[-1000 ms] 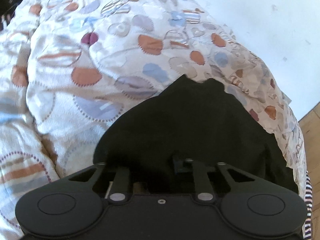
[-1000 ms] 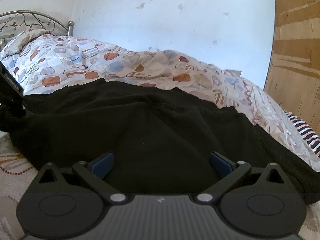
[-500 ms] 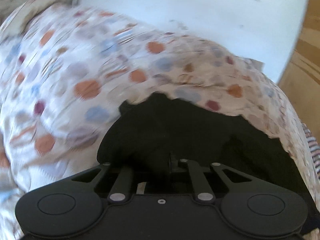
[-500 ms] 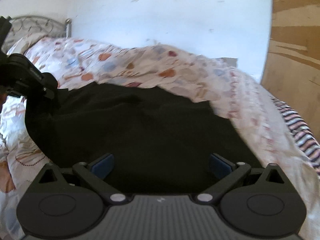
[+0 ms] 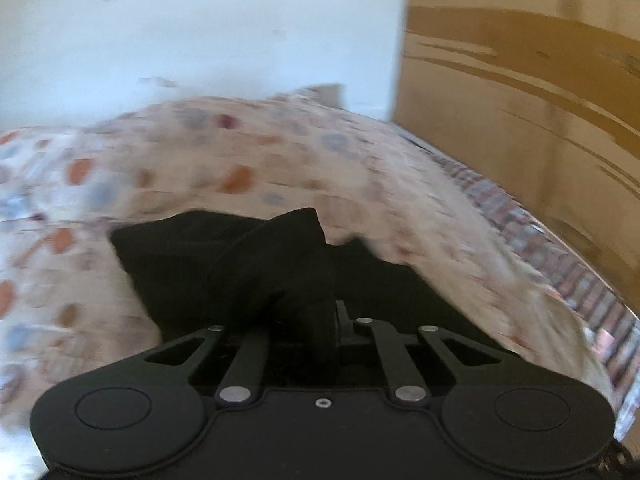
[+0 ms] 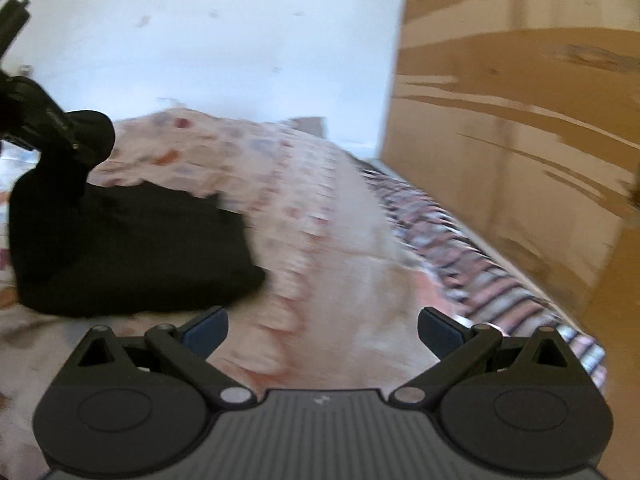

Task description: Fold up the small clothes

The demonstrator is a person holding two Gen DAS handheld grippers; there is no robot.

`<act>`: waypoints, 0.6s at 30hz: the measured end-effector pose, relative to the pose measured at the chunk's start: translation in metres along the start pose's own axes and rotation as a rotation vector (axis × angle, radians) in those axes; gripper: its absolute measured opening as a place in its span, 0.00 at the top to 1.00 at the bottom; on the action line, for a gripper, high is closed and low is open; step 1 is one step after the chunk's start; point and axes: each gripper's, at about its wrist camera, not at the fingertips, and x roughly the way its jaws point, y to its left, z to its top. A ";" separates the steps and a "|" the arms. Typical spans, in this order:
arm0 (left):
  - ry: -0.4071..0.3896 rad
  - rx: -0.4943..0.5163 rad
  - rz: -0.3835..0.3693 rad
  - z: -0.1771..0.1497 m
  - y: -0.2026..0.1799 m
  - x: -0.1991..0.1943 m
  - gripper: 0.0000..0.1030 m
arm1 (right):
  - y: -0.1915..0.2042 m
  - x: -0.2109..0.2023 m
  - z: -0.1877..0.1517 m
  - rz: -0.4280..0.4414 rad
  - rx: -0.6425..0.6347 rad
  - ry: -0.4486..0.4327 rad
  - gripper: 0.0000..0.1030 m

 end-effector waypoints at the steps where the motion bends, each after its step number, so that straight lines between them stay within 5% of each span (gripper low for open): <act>1: 0.010 0.015 -0.025 -0.005 -0.011 0.003 0.92 | -0.007 0.002 -0.004 -0.021 0.010 0.014 0.00; 8: 0.076 0.092 -0.111 -0.046 -0.048 0.012 0.90 | -0.032 0.009 -0.021 -0.038 0.077 0.058 0.00; 15: 0.066 0.024 -0.188 -0.067 -0.034 -0.004 0.67 | -0.048 0.027 -0.002 0.120 0.174 0.047 0.00; 18: 0.049 0.046 -0.187 -0.071 -0.039 -0.008 0.65 | -0.054 0.045 0.019 0.281 0.243 0.045 0.00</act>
